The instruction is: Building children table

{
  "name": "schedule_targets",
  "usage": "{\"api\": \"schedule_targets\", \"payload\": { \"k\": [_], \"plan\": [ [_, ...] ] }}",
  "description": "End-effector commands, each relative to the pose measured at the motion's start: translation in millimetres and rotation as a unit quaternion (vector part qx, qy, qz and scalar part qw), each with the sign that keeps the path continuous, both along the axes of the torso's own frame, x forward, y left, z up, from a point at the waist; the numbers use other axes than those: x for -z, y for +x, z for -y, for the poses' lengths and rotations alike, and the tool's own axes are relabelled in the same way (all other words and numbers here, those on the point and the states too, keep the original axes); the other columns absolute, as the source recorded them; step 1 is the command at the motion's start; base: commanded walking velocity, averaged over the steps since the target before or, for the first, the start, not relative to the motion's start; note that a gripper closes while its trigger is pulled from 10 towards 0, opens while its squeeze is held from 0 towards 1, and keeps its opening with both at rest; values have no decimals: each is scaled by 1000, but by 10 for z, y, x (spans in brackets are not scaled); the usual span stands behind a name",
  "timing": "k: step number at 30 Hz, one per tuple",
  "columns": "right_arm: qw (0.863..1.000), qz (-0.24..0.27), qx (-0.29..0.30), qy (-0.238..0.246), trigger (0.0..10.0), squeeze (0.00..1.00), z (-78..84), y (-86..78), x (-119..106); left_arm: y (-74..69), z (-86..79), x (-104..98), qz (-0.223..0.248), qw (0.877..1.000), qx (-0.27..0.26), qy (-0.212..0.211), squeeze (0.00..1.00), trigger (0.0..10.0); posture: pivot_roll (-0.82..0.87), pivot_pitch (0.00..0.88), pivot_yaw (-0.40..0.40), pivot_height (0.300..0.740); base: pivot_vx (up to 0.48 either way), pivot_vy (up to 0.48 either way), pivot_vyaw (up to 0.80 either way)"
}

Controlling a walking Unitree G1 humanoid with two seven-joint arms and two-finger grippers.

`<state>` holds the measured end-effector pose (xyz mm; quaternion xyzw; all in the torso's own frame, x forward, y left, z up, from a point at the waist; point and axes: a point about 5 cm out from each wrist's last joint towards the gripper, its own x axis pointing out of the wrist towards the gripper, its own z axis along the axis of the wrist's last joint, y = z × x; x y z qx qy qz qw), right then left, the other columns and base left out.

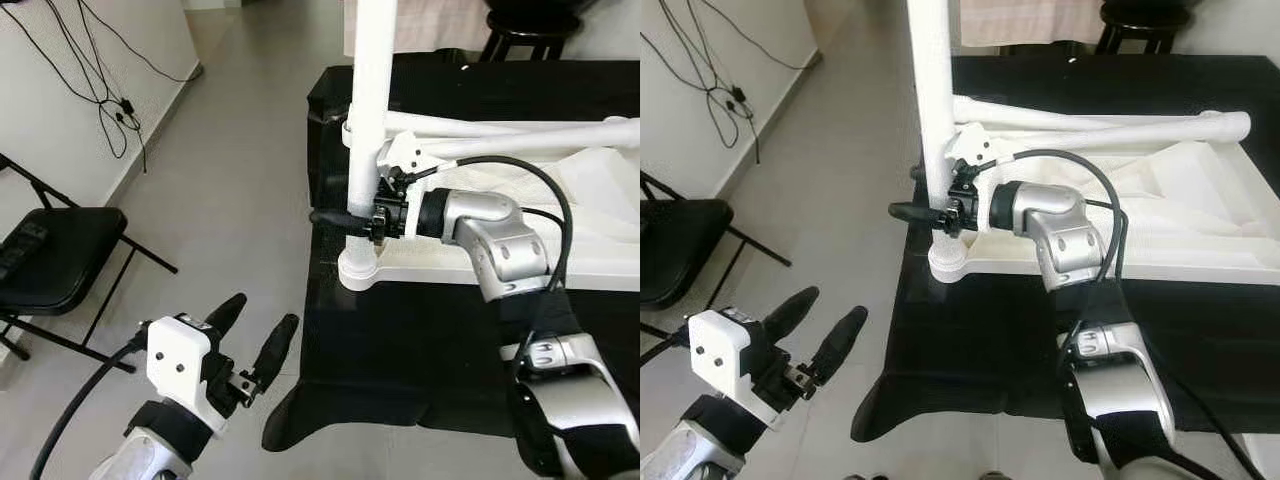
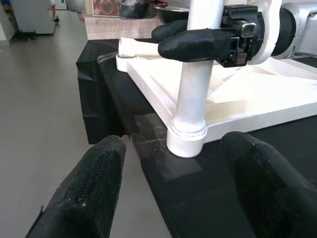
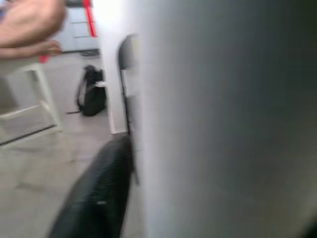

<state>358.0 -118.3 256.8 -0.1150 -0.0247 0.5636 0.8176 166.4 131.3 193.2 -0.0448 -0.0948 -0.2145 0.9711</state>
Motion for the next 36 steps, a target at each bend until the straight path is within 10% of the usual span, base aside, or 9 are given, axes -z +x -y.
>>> {"api": "schedule_targets", "payload": {
  "k": [1, 16, 23, 30, 31, 32, 34, 35, 36],
  "plan": [
    [998, -17, -59, -9, 0, 0, -139, -51, 82, -20, -14, 12, -10, 1000, 4, 5, 0, 10000, 15, 201, 57, 740, 0, 0, 0],
    [996, -29, 76, -33, 0, 0, 171, -111, 298, -19, -21, 26, -15, 1000, 4, 4, 0, 10000, -3, 209, 48, 740, 0, 0, 0],
    [897, -107, 428, 15, 0, 0, 82, -570, 763, 42, -67, 45, -16, 1000, 5, 6, 0, 10000, -28, 190, 68, 740, 0, 0, 0],
    [919, -93, 384, 11, 0, 0, -81, -496, 711, 58, -86, 57, -15, 1000, 2, 5, 0, 10000, -17, 186, 59, 740, 0, 0, 0],
    [921, -89, 380, 10, 2196, 0, -105, -500, 701, 58, -93, 56, -14, 1000, -4, 4, 0, 10000, -17, 187, 58, 740, 0, 0, 0],
    [924, -89, 373, 8, 10000, 0, -125, -502, 696, 58, -100, 55, -13, 1000, -9, 3, 0, 10000, -17, 187, 60, 740, 0, 0, 0],
    [924, -89, 373, 8, 10000, 0, -125, -502, 696, 58, -100, 55, -13, 1000, -9, 3, 0, 10000, -17, 187, 60, 740, 0, 0, 0],
    [935, -86, 343, 16, 10000, 94, -188, -520, 649, 60, -104, 54, -13, 1000, -10, 2, 0, 10000, -14, 184, 59, 740, 0, 0, 0],
    [947, -85, 306, 35, 10000, 1000, -241, -515, 582, 59, -101, 53, -13, 1000, -7, 1, 0, 10000, -11, 186, 55, 740, 0, 0, 0]
  ]
}}
